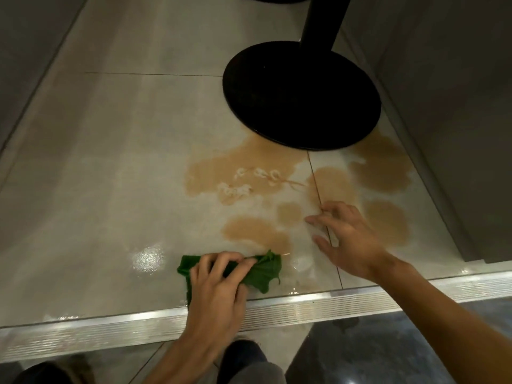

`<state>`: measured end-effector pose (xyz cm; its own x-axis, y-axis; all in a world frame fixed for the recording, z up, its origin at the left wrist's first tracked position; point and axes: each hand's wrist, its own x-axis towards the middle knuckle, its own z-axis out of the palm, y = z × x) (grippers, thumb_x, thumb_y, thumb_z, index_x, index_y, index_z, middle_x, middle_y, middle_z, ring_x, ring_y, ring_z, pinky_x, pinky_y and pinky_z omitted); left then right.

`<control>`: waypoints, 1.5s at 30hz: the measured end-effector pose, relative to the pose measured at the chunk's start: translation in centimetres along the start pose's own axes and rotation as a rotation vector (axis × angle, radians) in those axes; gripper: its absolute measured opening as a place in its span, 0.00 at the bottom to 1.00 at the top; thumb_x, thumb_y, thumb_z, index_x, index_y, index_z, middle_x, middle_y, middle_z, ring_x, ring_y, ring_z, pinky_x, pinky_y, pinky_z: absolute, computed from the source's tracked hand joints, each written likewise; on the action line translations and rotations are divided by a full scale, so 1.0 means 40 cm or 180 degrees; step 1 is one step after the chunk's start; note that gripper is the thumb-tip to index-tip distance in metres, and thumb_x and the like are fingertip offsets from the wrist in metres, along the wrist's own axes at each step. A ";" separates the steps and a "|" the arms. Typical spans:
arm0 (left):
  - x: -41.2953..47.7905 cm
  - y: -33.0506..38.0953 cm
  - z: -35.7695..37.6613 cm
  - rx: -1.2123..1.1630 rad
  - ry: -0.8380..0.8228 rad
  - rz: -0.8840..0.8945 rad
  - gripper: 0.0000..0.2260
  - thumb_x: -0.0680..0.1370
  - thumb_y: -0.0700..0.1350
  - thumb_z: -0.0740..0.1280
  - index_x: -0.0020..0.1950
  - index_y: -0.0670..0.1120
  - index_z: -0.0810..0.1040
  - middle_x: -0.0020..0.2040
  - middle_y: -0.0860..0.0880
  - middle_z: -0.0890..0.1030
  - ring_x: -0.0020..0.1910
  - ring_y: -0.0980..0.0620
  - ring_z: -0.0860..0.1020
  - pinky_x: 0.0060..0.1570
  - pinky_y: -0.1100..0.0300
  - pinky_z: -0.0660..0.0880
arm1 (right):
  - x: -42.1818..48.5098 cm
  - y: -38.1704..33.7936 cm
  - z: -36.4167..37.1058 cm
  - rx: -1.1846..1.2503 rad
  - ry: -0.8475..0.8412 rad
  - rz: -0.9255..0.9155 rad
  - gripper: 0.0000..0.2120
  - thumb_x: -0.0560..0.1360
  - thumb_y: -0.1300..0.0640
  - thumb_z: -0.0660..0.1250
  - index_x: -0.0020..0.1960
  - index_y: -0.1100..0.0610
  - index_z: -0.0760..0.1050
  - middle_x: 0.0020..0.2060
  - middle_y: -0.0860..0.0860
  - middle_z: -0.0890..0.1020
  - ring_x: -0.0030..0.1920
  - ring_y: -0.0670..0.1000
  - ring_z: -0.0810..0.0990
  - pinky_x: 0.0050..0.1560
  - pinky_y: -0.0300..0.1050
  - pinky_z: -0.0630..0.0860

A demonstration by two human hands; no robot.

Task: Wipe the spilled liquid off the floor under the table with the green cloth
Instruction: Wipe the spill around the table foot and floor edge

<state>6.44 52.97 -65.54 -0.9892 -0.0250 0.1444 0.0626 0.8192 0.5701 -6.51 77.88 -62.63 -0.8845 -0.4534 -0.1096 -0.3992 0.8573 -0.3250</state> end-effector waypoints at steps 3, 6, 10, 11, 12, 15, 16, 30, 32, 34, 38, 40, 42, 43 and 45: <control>0.033 0.071 0.038 -0.0056 -0.0053 0.0050 0.19 0.69 0.44 0.63 0.59 0.53 0.78 0.54 0.53 0.75 0.52 0.50 0.68 0.50 0.54 0.64 | -0.007 0.017 0.016 0.0098 0.0137 -0.0026 0.17 0.77 0.54 0.66 0.65 0.44 0.75 0.66 0.50 0.69 0.65 0.51 0.66 0.63 0.47 0.68; 0.042 0.140 0.083 0.0093 -0.0484 0.0542 0.23 0.64 0.44 0.75 0.58 0.55 0.79 0.55 0.53 0.76 0.54 0.49 0.68 0.51 0.48 0.72 | 0.004 0.038 0.018 0.0231 0.0184 -0.0062 0.20 0.77 0.64 0.63 0.62 0.44 0.77 0.64 0.50 0.71 0.63 0.52 0.68 0.62 0.47 0.68; 0.036 0.149 0.106 0.0360 -0.0712 0.1062 0.22 0.66 0.44 0.72 0.59 0.56 0.77 0.58 0.53 0.74 0.58 0.48 0.69 0.56 0.44 0.73 | 0.003 0.050 0.011 0.0150 0.0004 -0.0094 0.30 0.73 0.72 0.60 0.65 0.44 0.75 0.67 0.48 0.69 0.65 0.51 0.64 0.66 0.45 0.63; 0.030 0.134 0.101 0.0402 -0.0698 0.1160 0.22 0.66 0.43 0.71 0.59 0.56 0.77 0.58 0.53 0.75 0.58 0.48 0.69 0.56 0.45 0.72 | 0.001 0.049 0.011 0.0140 -0.0011 -0.0088 0.30 0.73 0.72 0.60 0.66 0.44 0.75 0.68 0.49 0.69 0.66 0.51 0.64 0.66 0.45 0.62; 0.022 0.114 0.094 0.0424 -0.0681 0.1269 0.22 0.66 0.43 0.71 0.59 0.56 0.77 0.58 0.53 0.75 0.59 0.48 0.69 0.58 0.46 0.71 | -0.002 0.046 0.012 0.0124 0.0003 -0.0097 0.29 0.74 0.71 0.60 0.66 0.44 0.74 0.68 0.49 0.69 0.66 0.51 0.64 0.66 0.45 0.62; -0.005 0.038 0.052 0.0400 -0.0650 0.1466 0.21 0.68 0.42 0.64 0.60 0.57 0.74 0.59 0.54 0.74 0.60 0.48 0.70 0.61 0.50 0.63 | -0.009 0.042 0.016 0.0065 0.0115 -0.0140 0.26 0.74 0.69 0.62 0.66 0.45 0.74 0.68 0.51 0.70 0.66 0.53 0.66 0.65 0.46 0.63; -0.010 0.007 0.033 0.0412 -0.0648 0.1467 0.21 0.69 0.42 0.62 0.60 0.57 0.74 0.59 0.54 0.74 0.60 0.49 0.70 0.61 0.50 0.63 | -0.009 0.041 0.016 0.0054 0.0139 -0.0146 0.25 0.75 0.68 0.62 0.66 0.46 0.75 0.68 0.51 0.70 0.67 0.54 0.67 0.65 0.46 0.63; 0.004 0.086 0.070 -0.0068 -0.0703 0.1069 0.23 0.66 0.40 0.65 0.60 0.57 0.76 0.58 0.54 0.72 0.58 0.49 0.67 0.57 0.45 0.69 | -0.006 0.050 0.035 0.0097 0.0197 -0.0112 0.22 0.77 0.64 0.61 0.65 0.45 0.75 0.68 0.49 0.70 0.66 0.52 0.67 0.63 0.46 0.66; 0.020 0.127 0.090 -0.0078 -0.0737 0.1087 0.23 0.66 0.42 0.67 0.60 0.56 0.77 0.57 0.54 0.72 0.58 0.49 0.67 0.56 0.45 0.71 | -0.008 0.048 0.035 0.0105 0.0191 -0.0104 0.22 0.77 0.64 0.60 0.66 0.45 0.74 0.68 0.49 0.69 0.66 0.52 0.67 0.63 0.48 0.68; 0.021 0.127 0.088 -0.0021 -0.0761 0.1089 0.22 0.66 0.42 0.68 0.60 0.57 0.77 0.57 0.54 0.73 0.57 0.50 0.67 0.56 0.47 0.71 | -0.009 0.045 0.034 0.0140 0.0196 -0.0073 0.22 0.78 0.64 0.60 0.66 0.44 0.74 0.68 0.49 0.69 0.67 0.52 0.67 0.64 0.50 0.70; -0.013 0.025 0.032 -0.0061 -0.0766 0.0970 0.22 0.68 0.43 0.61 0.60 0.59 0.75 0.58 0.57 0.72 0.59 0.53 0.67 0.60 0.52 0.64 | -0.011 0.044 0.033 0.0200 0.0150 -0.0030 0.23 0.77 0.65 0.60 0.66 0.44 0.74 0.69 0.49 0.69 0.68 0.51 0.66 0.64 0.46 0.66; -0.024 -0.053 -0.017 0.0017 -0.0692 0.0752 0.23 0.67 0.44 0.58 0.60 0.60 0.75 0.59 0.58 0.72 0.59 0.53 0.67 0.59 0.55 0.60 | -0.009 0.044 0.033 0.0224 0.0218 -0.0017 0.23 0.76 0.65 0.61 0.65 0.44 0.75 0.67 0.49 0.70 0.66 0.51 0.67 0.63 0.44 0.67; -0.017 -0.123 -0.065 0.0118 -0.0559 0.0476 0.23 0.67 0.45 0.58 0.60 0.60 0.76 0.59 0.59 0.72 0.58 0.53 0.67 0.58 0.56 0.59 | -0.006 0.042 0.034 0.0217 0.0245 0.0000 0.22 0.76 0.65 0.62 0.64 0.44 0.76 0.66 0.48 0.71 0.65 0.51 0.68 0.61 0.46 0.70; -0.009 -0.151 -0.085 0.0135 -0.0476 0.0329 0.23 0.68 0.45 0.58 0.60 0.60 0.77 0.59 0.59 0.72 0.57 0.53 0.67 0.57 0.56 0.60 | -0.004 0.040 0.033 0.0198 0.0239 0.0012 0.22 0.76 0.64 0.62 0.64 0.44 0.76 0.66 0.48 0.71 0.64 0.51 0.69 0.61 0.47 0.71; 0.019 -0.194 -0.106 0.0160 -0.0262 0.0096 0.21 0.70 0.43 0.60 0.59 0.58 0.78 0.58 0.59 0.73 0.55 0.53 0.67 0.54 0.55 0.60 | -0.002 0.035 0.033 0.0147 0.0234 0.0020 0.21 0.76 0.64 0.63 0.63 0.45 0.76 0.66 0.49 0.71 0.63 0.52 0.69 0.60 0.45 0.70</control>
<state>5.76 44.15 -66.44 -0.9947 0.0456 0.0926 0.0877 0.8466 0.5249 -6.67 78.80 -64.30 -0.9030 -0.4276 -0.0429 -0.3837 0.8471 -0.3677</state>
